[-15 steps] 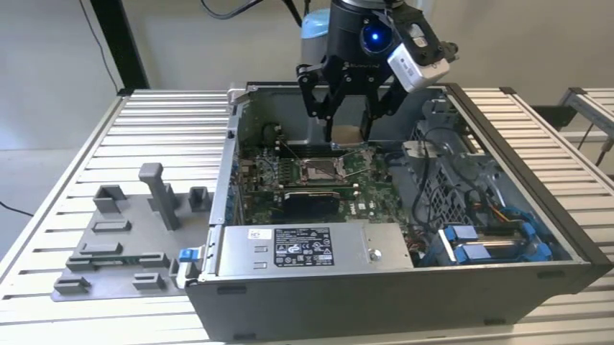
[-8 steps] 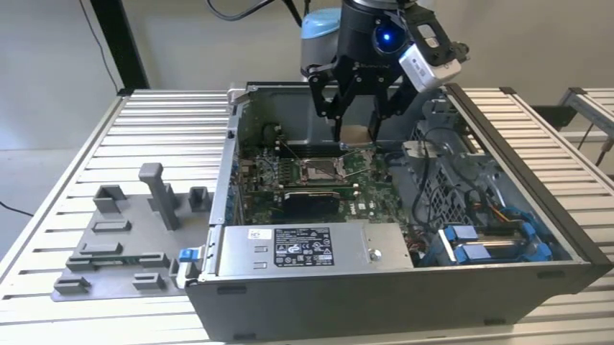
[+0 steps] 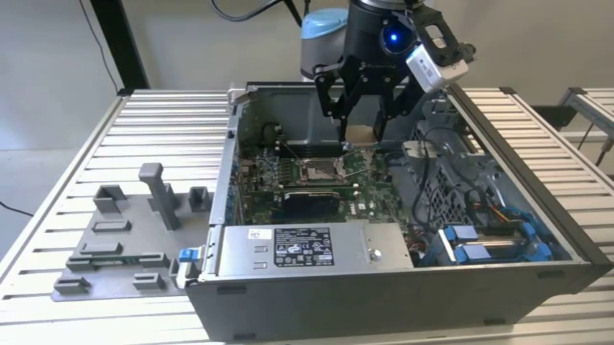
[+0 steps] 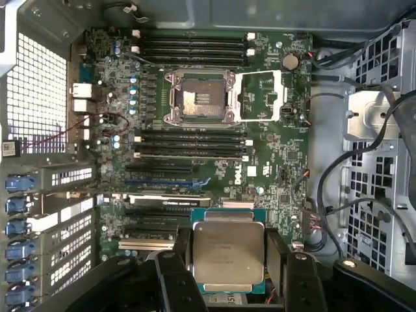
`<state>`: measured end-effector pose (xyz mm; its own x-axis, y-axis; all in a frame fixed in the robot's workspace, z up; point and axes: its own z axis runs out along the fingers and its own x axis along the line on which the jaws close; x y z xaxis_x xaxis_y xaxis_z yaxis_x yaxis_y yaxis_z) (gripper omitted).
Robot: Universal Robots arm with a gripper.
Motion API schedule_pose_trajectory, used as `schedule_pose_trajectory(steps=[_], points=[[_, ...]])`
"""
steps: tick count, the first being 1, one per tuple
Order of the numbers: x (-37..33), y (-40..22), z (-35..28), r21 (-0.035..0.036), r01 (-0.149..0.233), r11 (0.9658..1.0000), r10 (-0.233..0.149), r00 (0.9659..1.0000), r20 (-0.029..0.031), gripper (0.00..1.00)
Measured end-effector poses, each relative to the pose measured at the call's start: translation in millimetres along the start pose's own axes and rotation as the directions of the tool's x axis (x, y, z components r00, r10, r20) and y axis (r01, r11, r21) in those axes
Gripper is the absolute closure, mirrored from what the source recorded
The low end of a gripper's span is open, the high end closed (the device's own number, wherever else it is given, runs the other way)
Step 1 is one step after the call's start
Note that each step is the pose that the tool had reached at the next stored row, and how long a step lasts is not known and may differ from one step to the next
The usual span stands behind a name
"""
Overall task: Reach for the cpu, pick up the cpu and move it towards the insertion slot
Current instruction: 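Pick up the cpu and move it towards the insertion slot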
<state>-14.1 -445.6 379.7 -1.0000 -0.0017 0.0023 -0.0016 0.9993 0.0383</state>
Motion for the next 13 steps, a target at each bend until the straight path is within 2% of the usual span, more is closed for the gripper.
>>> schedule_pose_trajectory(steps=[9, 13], points=[[-0.1, 0.2, 0.3, -0.0003, 0.000, 1.0000, 0.000, 1.0000, 0.0000, 1.00], [-0.1, 2.6, 0.6, 0.0000, 0.000, 1.0000, 0.000, 1.0000, -0.0001, 1.00]])
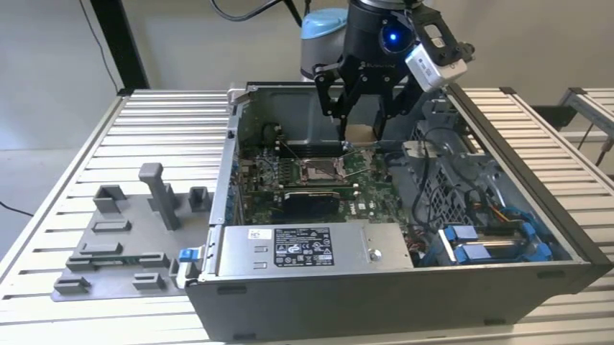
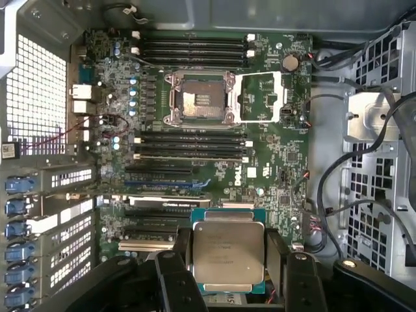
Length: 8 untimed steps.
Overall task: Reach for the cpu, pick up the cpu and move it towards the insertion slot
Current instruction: 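Pick up the cpu and move it towards the insertion slot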
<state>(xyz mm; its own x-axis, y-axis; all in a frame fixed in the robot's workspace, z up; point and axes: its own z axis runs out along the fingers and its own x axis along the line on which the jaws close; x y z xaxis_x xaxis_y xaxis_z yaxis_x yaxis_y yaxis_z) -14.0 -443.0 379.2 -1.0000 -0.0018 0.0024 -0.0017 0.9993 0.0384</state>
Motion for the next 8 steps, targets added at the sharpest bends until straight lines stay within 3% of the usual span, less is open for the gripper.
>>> schedule_pose_trajectory(steps=[4, 8], points=[[0.0, 4.5, 0.4, 0.0000, 0.000, 1.0000, 0.000, 1.0000, 0.0000, 1.00], [0.0, 13.4, 0.8, 0.0001, 0.000, 1.0000, 0.000, 1.0000, 0.0000, 1.00]])
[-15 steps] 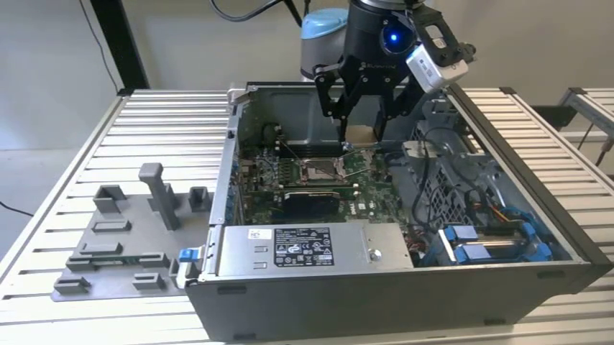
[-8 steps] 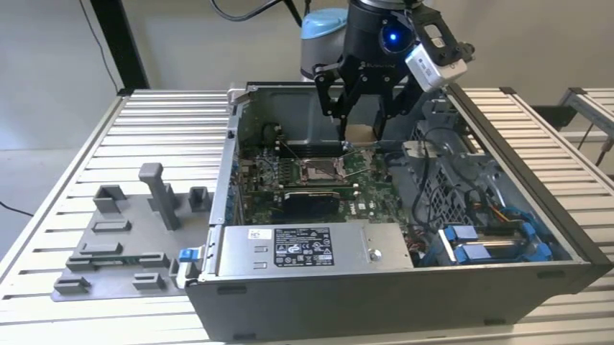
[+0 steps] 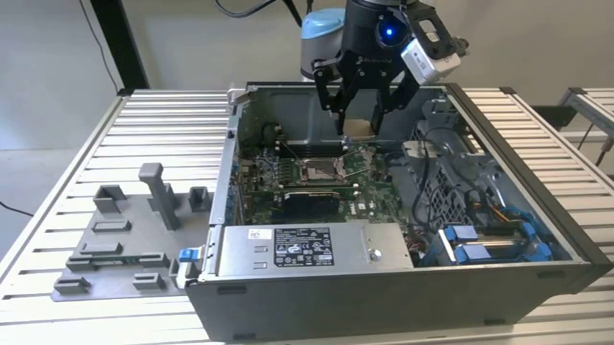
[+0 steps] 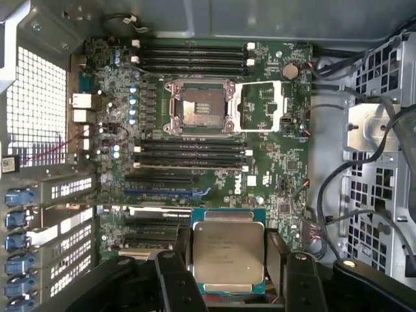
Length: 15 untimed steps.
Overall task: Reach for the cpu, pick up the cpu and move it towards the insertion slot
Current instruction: 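Pick up the cpu and move it towards the insertion slot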
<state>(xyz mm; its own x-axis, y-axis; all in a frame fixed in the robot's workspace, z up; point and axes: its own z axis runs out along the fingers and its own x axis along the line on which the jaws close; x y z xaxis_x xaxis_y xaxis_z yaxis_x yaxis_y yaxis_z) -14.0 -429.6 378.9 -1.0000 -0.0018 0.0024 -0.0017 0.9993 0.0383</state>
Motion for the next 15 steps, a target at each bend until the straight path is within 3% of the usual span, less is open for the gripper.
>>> schedule_pose_trajectory(steps=[10, 15], points=[[0.0, 20.0, 1.3, 0.0000, 0.000, 1.0000, 0.000, 1.0000, 0.0000, 1.00], [-0.1, 21.5, 1.4, 0.0000, 0.000, 1.0000, 0.000, 1.0000, 0.0000, 1.00]])
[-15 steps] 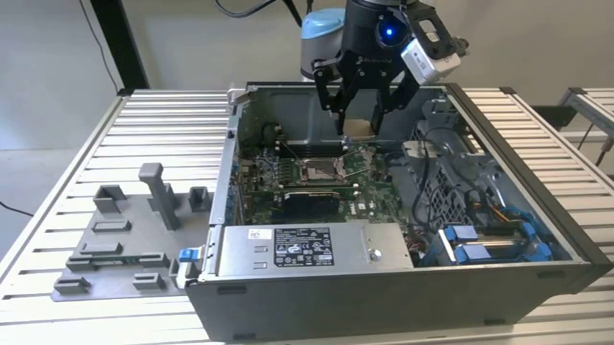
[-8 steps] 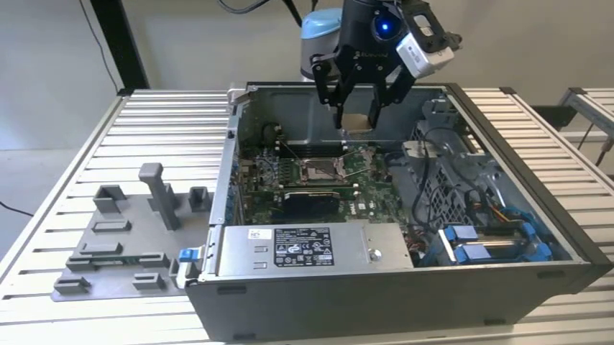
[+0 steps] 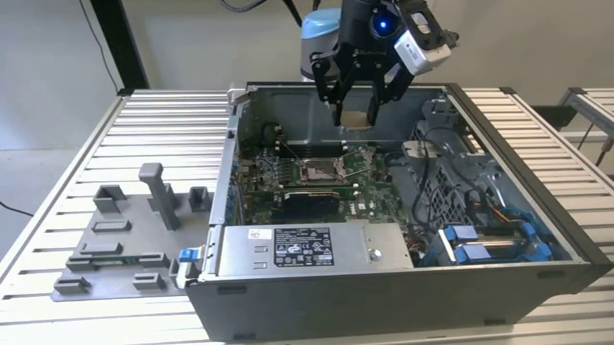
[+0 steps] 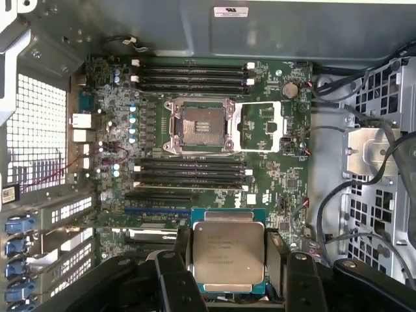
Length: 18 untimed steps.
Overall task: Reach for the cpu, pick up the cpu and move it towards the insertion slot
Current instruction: 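Pick up the cpu and move it towards the insertion slot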
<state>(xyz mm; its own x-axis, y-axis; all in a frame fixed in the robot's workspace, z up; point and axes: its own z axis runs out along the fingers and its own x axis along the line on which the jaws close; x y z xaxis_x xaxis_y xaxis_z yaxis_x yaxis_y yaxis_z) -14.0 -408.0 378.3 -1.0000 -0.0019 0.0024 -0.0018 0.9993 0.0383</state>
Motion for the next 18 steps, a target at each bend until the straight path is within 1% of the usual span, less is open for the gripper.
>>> schedule_pose_trajectory(steps=[6, 9, 18], points=[[0.0, 0.1, 0.0, 0.0000, 0.000, 1.0000, 0.000, 1.0000, 0.0000, 1.00], [0.1, 1.4, 0.1, -0.0001, 0.000, 1.0000, 0.000, 1.0000, 0.0001, 1.00], [0.0, 11.4, 0.8, 0.0000, 0.000, 1.0000, 0.000, 1.0000, 0.0000, 1.00]])
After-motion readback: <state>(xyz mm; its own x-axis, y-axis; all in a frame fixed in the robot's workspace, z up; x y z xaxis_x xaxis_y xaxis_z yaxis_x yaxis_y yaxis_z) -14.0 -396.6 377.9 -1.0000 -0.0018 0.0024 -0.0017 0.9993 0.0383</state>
